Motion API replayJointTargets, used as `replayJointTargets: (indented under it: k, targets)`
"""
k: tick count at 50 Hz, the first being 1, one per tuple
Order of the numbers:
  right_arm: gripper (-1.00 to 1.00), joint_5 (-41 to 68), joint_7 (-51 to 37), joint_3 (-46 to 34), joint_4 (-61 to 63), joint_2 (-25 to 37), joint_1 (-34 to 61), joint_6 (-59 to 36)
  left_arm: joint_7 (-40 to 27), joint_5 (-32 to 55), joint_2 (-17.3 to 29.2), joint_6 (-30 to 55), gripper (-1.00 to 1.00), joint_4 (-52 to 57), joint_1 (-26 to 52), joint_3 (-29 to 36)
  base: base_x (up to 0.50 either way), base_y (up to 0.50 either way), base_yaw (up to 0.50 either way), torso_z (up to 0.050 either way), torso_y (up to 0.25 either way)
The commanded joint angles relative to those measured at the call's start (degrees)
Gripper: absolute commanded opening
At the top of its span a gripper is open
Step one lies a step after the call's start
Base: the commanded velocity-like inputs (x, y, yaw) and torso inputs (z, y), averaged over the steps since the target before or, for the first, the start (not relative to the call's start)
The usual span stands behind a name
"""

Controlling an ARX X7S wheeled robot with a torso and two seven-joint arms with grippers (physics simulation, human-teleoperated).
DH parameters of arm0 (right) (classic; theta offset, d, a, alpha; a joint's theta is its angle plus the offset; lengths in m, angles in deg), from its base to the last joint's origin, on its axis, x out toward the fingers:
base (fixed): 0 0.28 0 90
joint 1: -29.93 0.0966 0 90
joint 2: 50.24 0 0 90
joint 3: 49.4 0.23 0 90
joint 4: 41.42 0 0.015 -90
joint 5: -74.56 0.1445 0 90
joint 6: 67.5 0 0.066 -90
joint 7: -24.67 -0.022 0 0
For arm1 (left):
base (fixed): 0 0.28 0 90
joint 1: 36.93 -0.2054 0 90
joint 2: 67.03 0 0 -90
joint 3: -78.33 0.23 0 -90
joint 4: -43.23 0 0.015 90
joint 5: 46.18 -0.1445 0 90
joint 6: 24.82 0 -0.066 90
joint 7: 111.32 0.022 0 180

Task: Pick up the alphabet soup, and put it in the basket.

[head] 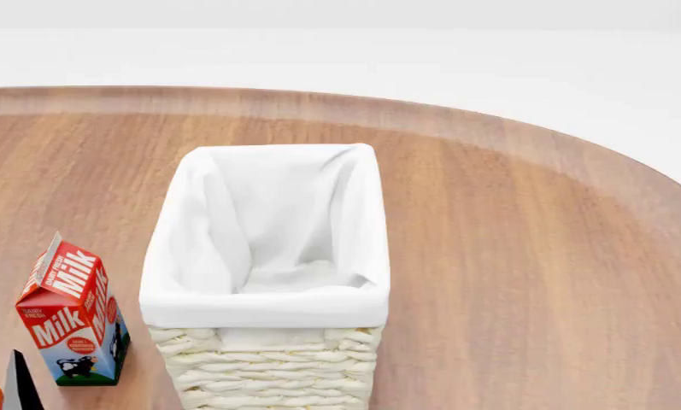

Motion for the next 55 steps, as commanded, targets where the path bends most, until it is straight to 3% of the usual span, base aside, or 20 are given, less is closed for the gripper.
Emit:
replayJointTargets:
  k: [1, 55]
  targets:
    - [1.00, -1.4, -0.1, -1.3, -1.5, -1.0, 0.8, -0.6, -0.1, 0.1, 0.2, -0.2, 1.00, 0.0, 0.0, 0.1, 0.00, 0.00, 0.00, 0.000, 0.000]
    - [1.00, -3.5, -1.8, -3.1, -7.3, -3.9, 3.9, -1.0, -1.2, 0.0, 0.9, -0.5, 1.00, 0.8, -0.4, 0.8, 0.00, 0.00, 0.00, 0.000, 0.000]
